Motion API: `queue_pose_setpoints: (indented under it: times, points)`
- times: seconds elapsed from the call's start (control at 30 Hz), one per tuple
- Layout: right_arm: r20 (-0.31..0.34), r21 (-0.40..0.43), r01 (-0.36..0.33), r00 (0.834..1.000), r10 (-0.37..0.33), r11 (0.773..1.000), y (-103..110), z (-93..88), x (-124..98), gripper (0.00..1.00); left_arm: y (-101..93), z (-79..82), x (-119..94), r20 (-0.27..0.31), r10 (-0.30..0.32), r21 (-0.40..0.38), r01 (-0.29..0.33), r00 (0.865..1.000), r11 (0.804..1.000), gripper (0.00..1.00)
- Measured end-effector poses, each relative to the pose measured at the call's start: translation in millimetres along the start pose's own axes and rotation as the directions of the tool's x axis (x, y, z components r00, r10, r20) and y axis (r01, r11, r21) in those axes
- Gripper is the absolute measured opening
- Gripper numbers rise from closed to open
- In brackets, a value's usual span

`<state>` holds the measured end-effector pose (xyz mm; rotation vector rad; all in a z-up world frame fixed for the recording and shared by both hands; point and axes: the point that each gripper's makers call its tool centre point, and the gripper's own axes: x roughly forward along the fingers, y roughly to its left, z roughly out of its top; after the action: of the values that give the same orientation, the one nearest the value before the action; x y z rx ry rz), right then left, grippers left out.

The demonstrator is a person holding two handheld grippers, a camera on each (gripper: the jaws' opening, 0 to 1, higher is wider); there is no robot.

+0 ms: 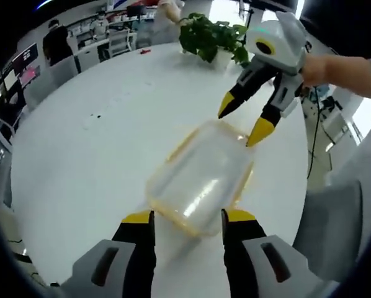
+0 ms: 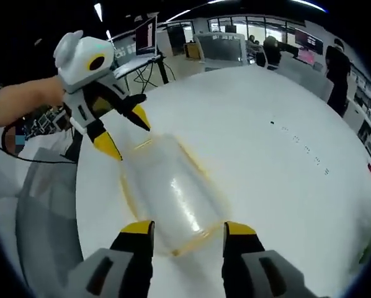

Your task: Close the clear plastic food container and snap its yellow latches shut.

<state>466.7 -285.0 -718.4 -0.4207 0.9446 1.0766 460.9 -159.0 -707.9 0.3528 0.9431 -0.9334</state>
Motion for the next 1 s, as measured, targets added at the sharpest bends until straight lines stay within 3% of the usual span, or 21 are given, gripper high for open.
queue_pose_setpoints:
  times: [0.2,0.27,0.37,0.43,0.6,1.0]
  points:
    - [-0.028,-0.12,-0.006,1.0,0.003,0.993,5.2,4.3,1.0,0.43,-0.6,5.6,0.0,-0.016,-0.008,0.08,0.009,1.0,0.997,0.41]
    - [-0.038,-0.15,-0.02,0.999,0.014,0.989,7.7,4.2,2.7,0.43,-4.7,13.0,0.1,0.009,-0.024,0.14,0.023,1.0,0.99,0.4]
    - [-0.071,-0.222,-0.033,0.997,0.017,0.974,10.0,2.7,5.0,0.41,-7.7,17.9,0.7,0.012,-0.029,0.163,0.027,1.0,0.986,0.41]
    - [-0.06,-0.247,-0.036,0.998,0.022,0.968,12.0,6.8,5.4,0.4,-9.0,23.4,1.5,0.026,-0.031,0.198,0.025,0.999,0.98,0.41]
    - [-0.071,-0.293,-0.045,0.997,0.025,0.955,13.2,9.7,7.7,0.37,-14.2,29.3,4.1,0.024,-0.04,0.272,0.032,0.999,0.962,0.4]
    - [-0.07,-0.36,-0.073,0.996,0.051,0.93,18.7,18.4,12.1,0.35,-20.5,36.8,11.0,-0.002,-0.06,0.368,0.057,0.998,0.928,0.4]
